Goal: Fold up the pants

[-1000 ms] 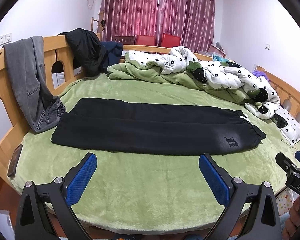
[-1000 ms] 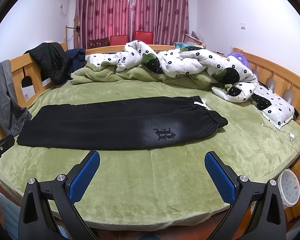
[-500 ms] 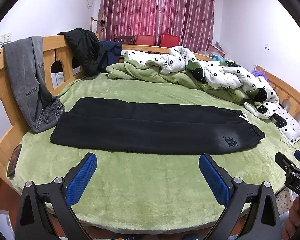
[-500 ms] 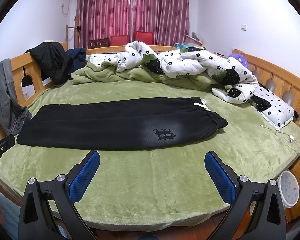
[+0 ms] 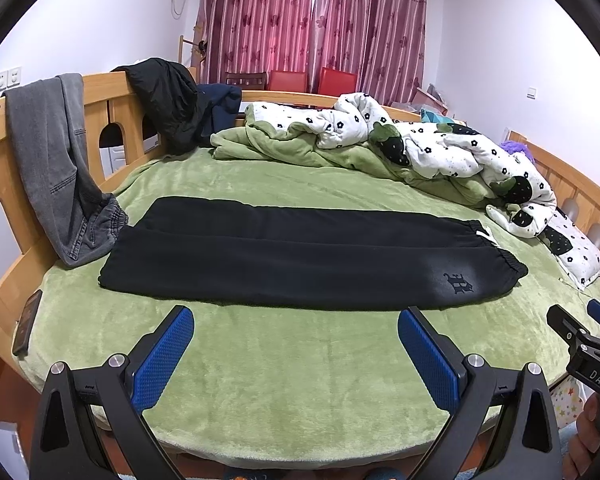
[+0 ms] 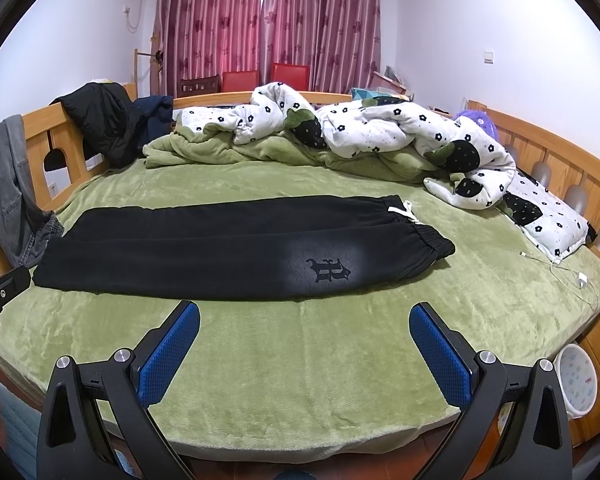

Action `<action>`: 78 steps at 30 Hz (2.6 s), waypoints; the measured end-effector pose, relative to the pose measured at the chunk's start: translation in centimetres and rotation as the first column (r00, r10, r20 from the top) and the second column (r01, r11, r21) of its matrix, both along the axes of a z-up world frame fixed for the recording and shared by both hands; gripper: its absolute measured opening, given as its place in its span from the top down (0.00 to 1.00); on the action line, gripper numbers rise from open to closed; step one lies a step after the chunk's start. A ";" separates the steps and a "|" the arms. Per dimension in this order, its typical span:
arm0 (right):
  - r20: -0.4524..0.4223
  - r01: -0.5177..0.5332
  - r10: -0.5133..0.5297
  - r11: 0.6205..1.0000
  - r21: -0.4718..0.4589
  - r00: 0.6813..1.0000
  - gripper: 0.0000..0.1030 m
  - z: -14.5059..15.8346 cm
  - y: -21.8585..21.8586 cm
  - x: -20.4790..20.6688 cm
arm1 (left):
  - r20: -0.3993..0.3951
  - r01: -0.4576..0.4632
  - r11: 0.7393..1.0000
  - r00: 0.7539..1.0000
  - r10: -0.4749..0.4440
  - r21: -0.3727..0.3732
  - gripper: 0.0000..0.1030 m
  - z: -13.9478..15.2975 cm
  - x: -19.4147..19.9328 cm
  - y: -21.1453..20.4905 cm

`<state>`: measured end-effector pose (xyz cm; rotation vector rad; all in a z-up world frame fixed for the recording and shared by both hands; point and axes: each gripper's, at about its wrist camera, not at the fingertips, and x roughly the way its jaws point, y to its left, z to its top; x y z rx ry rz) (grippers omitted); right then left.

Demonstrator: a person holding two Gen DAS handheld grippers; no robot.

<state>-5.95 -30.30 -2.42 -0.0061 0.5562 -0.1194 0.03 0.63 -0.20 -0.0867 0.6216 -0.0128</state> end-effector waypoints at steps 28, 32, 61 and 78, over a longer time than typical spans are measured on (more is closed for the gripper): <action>0.019 -0.002 0.002 1.000 0.001 1.000 0.00 0.4 0.1 -0.2 | 0.046 -0.043 0.998 0.998 0.041 0.047 0.00 0.7 -0.7 -1.3; 0.042 0.012 -0.012 1.000 0.000 0.999 0.00 0.6 -0.1 -0.5 | 0.065 -0.055 0.995 0.997 0.050 0.082 0.00 1.0 -0.7 -1.1; 0.077 -0.144 0.130 0.967 0.211 0.988 0.00 5.6 -2.6 7.4 | -0.001 0.154 0.973 0.988 -0.157 -0.172 0.01 1.9 4.3 6.6; -0.142 -0.123 0.140 0.985 0.120 0.980 0.00 -4.4 1.2 18.7 | -0.155 0.150 0.988 0.976 -0.154 -0.038 0.01 -5.2 10.0 7.3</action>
